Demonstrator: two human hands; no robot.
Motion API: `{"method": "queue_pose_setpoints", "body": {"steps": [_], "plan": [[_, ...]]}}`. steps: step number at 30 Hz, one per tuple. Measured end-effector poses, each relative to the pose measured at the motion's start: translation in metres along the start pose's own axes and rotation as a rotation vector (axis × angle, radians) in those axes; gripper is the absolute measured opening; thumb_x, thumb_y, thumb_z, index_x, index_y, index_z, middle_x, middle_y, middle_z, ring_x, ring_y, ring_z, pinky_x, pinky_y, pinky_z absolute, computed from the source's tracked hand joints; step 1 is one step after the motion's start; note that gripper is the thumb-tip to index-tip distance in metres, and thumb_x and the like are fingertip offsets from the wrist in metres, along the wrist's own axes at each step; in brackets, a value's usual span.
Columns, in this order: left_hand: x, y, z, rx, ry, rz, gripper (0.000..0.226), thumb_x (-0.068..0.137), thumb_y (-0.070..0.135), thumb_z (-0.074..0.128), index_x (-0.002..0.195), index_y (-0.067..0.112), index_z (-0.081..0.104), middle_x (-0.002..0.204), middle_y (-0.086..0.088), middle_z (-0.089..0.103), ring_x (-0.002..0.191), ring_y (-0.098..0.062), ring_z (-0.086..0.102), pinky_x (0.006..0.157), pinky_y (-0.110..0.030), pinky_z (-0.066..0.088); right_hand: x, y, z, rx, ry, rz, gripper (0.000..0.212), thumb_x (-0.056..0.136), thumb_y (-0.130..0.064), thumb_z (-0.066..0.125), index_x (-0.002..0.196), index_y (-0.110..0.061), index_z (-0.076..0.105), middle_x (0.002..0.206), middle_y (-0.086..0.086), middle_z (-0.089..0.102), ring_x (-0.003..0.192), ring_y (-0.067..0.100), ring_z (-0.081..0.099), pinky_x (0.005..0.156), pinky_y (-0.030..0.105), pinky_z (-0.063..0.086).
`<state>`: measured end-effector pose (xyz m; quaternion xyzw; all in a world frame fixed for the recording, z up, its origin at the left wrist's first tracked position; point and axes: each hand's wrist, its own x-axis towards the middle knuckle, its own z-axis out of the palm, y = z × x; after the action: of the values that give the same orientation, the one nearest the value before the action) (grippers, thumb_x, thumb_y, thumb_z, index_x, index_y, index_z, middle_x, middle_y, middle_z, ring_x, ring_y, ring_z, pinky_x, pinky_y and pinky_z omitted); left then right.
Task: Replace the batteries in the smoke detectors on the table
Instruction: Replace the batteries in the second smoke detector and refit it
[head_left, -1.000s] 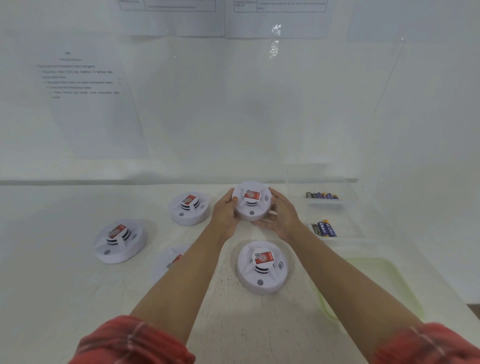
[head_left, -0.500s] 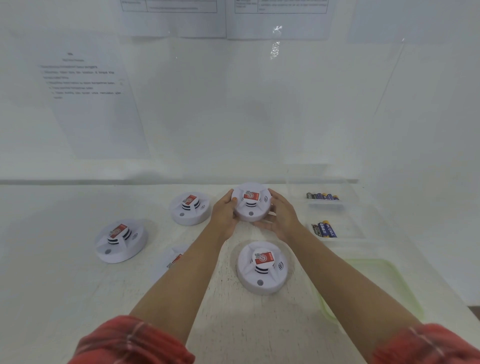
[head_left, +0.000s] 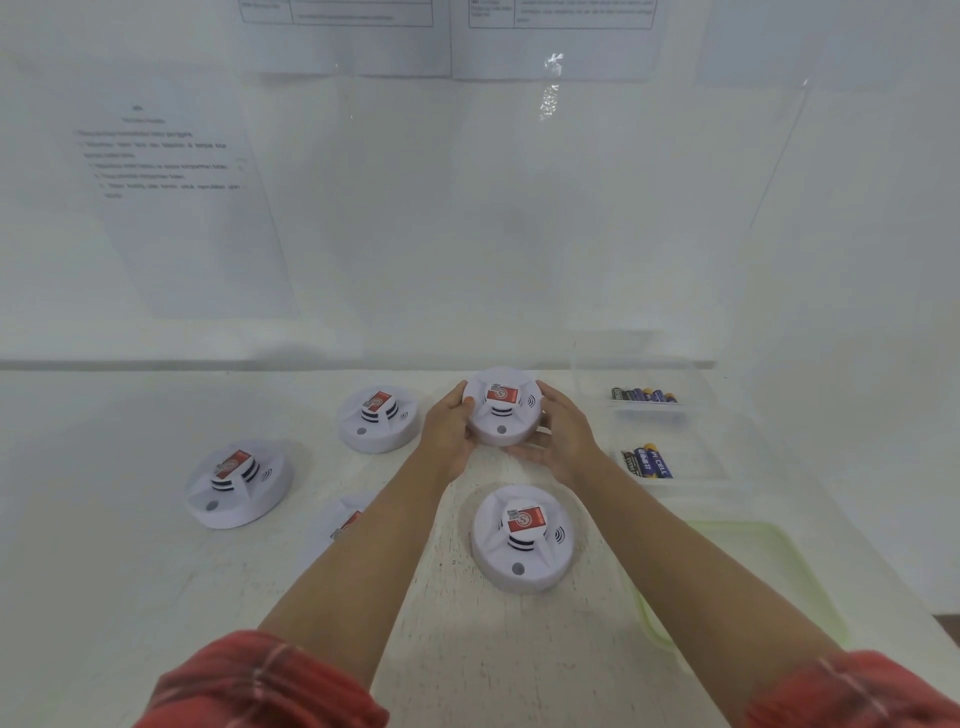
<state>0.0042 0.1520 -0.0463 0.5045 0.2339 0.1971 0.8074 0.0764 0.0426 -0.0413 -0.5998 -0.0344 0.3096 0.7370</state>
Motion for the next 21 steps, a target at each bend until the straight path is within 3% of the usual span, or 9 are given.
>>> {"method": "queue_pose_setpoints", "body": {"steps": [4,6,9,16,21], "plan": [[0.0032,-0.0007,0.0008,0.019,-0.011,-0.002,0.031,0.100,0.000,0.031,0.100,0.011,0.060,0.099,-0.003,0.062,0.088,-0.017,0.059,0.075,-0.026,0.047,-0.0001,-0.0003,0.0001,0.012,0.014,0.008,0.036,0.095,-0.011,0.037,0.123,-0.019,0.057,0.121,0.015,0.061,0.080,0.026,0.064,0.052,0.028,0.054],[0.0037,-0.0014,0.0010,0.020,-0.011,-0.004,0.029,0.100,0.000,0.030,0.107,0.009,0.058,0.098,-0.003,0.062,0.085,-0.014,0.059,0.072,-0.024,0.049,-0.0002,-0.0006,0.0001,0.019,0.020,0.010,0.036,0.095,-0.011,0.037,0.124,-0.019,0.057,0.121,0.015,0.061,0.080,0.025,0.063,0.052,0.028,0.053],[0.0029,-0.0010,0.0011,0.030,-0.011,-0.007,0.034,0.100,0.002,0.031,0.126,0.004,0.051,0.116,-0.010,0.060,0.089,-0.016,0.060,0.066,-0.021,0.051,-0.0004,-0.0009,-0.0004,0.014,0.021,0.013,0.038,0.094,-0.009,0.036,0.124,-0.019,0.057,0.119,0.014,0.061,0.079,0.025,0.063,0.054,0.029,0.052],[0.0073,-0.0019,0.0009,0.030,0.058,-0.042,0.038,0.100,0.004,0.032,0.135,0.003,0.047,0.135,-0.014,0.053,0.112,-0.027,0.054,0.074,-0.026,0.050,0.0016,0.0013,0.0020,0.021,0.051,-0.006,0.041,0.094,-0.006,0.034,0.128,-0.016,0.054,0.127,0.016,0.058,0.098,0.031,0.058,0.058,0.029,0.051],[0.0080,-0.0007,0.0025,0.057,0.071,-0.037,0.036,0.100,0.004,0.033,0.131,0.003,0.050,0.131,-0.014,0.056,0.109,-0.027,0.055,0.080,-0.028,0.049,0.0031,0.0014,0.0011,0.016,0.055,-0.017,0.040,0.095,-0.005,0.032,0.127,-0.014,0.055,0.126,0.016,0.059,0.097,0.030,0.058,0.059,0.030,0.051]]}}
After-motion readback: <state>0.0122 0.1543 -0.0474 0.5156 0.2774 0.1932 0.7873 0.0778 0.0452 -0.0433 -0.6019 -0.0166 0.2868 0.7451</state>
